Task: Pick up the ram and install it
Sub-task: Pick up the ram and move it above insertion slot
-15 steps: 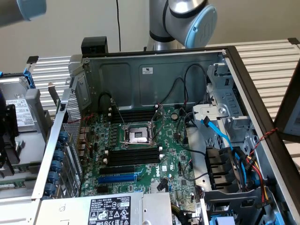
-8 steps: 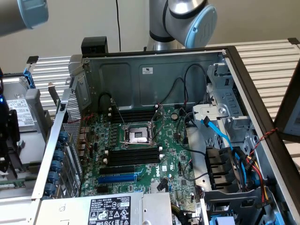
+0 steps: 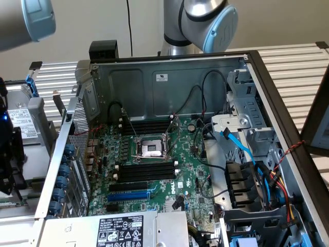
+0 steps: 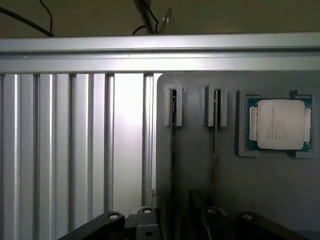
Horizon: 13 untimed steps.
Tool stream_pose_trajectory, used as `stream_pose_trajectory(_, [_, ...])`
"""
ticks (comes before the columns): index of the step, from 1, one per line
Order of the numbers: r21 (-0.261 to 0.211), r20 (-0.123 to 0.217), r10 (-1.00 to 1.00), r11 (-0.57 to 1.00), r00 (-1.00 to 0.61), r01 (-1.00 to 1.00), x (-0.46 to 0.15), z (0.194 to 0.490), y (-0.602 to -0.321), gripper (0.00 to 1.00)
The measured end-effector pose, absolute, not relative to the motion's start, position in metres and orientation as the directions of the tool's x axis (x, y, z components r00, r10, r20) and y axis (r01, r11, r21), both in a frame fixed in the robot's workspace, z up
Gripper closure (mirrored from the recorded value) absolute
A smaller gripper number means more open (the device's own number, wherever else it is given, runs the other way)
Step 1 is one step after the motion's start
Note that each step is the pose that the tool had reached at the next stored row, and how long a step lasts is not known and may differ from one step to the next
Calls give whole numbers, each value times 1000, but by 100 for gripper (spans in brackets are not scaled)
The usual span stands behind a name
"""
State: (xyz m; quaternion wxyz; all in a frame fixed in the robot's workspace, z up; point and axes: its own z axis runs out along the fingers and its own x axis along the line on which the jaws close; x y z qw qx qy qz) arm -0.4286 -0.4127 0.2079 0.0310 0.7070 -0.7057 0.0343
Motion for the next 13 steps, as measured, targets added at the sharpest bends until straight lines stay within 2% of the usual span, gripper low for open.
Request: stream_pose_trajectory(13, [-20,92,-996,-3,1,-1000,-433,201,-413,64])
